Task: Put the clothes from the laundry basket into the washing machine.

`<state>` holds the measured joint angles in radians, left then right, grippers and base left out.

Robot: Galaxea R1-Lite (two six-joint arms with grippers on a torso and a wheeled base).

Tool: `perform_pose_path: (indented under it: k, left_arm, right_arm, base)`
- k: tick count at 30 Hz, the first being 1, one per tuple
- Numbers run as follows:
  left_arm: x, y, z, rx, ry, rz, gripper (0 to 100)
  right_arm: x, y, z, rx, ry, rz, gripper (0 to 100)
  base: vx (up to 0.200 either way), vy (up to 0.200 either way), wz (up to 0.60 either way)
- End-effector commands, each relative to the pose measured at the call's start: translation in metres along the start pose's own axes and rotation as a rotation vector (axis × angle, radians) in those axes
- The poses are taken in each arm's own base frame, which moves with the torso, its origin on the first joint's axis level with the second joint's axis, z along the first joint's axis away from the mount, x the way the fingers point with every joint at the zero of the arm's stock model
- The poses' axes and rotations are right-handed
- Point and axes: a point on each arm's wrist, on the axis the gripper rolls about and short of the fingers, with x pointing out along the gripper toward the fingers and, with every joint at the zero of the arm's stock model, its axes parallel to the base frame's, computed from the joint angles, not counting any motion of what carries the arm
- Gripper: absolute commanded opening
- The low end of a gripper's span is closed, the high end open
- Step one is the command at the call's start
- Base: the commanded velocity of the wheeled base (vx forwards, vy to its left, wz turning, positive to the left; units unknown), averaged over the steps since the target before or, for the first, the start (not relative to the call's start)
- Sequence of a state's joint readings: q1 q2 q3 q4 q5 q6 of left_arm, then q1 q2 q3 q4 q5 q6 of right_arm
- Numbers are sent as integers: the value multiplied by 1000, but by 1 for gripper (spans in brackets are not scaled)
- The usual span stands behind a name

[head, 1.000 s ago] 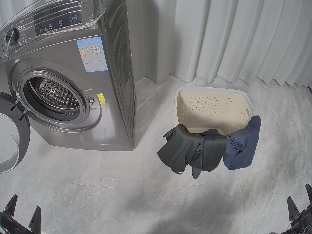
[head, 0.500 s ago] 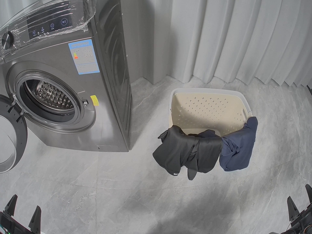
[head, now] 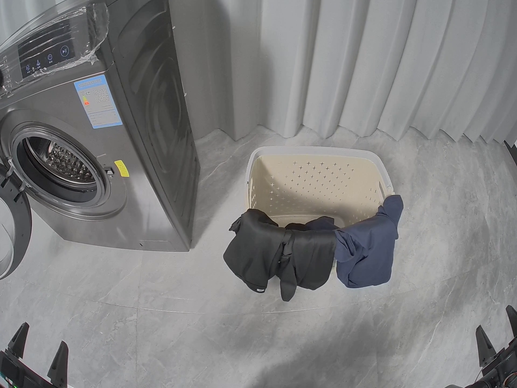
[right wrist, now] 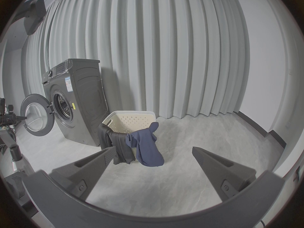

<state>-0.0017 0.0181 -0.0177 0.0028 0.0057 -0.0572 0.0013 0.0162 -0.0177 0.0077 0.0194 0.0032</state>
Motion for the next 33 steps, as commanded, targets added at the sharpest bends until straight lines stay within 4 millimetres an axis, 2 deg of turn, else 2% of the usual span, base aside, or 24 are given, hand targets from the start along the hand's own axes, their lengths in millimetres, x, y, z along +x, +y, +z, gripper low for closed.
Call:
perform_pose_path:
  k: [1,14,26,33]
  left_arm:
    - [1,0,-4,-1,8,1,100]
    - [1,0,-4,-1,8,1,100]
    - [1,0,-5,1,9,1,100]
    - [1,0,-4,-1,8,1,100]
  right_arm:
    - [0,0,-5,0,2,1,100]
    - [0,0,-5,0,1,-1,100]
    - [0,0,-5,0,2,1,100]
    - [0,0,-5,0,2,1,100]
  base:
    - [0,0,0]
    - [0,0,0]
    - [0,-200,0]
    - [0,0,0]
